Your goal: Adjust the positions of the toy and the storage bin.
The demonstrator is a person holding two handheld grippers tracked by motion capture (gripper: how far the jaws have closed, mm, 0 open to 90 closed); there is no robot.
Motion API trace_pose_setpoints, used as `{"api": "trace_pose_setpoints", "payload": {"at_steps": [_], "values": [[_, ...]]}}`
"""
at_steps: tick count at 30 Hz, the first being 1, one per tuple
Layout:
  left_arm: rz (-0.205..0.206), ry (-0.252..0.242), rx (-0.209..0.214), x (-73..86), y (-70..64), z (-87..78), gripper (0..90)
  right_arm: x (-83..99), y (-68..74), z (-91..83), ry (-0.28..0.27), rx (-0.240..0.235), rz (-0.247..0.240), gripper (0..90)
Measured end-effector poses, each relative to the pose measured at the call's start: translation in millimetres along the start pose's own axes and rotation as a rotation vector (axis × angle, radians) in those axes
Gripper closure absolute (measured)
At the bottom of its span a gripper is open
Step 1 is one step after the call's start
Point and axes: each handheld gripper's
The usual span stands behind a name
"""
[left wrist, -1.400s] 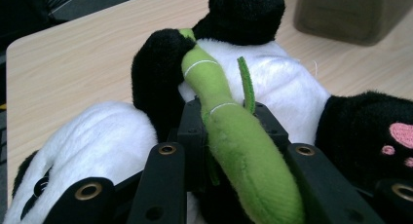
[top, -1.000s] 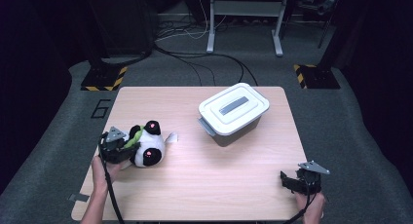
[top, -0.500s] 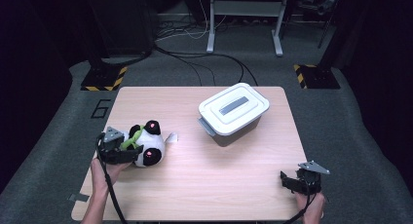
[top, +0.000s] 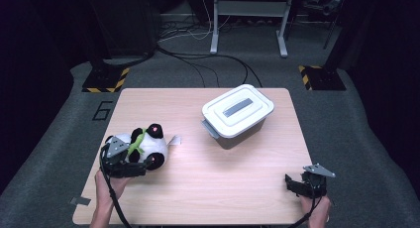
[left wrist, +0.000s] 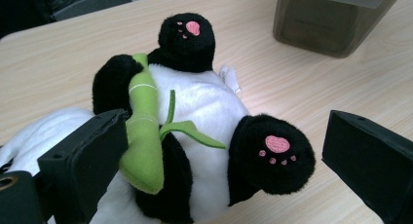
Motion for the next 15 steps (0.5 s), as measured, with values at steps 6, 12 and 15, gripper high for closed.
{"api": "trace_pose_setpoints", "payload": {"at_steps": [6, 12, 15], "values": [[0.0, -0.054, -0.008, -1.8, -4.5, -16.4, 3.7, 0.0, 0.1, -0.1, 0.001, 0.0, 0.001, 14.0], [0.056, -0.081, 0.027, -3.7, -25.8, -23.3, 4.5, 0.0, 0.2, -0.1, 0.001, 0.0, 0.002, 14.1], [0.089, -0.082, 0.054, -4.5, -38.9, -20.3, 4.6, 0.0, 0.2, -0.1, 0.001, 0.0, 0.002, 14.0]]}}
Point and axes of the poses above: each handheld gripper's, and its own axes: z roughly forward along the jaws, x roughly out of its underside, y roughly to its left, and after that the axes turned 10 degrees about y, right-handed
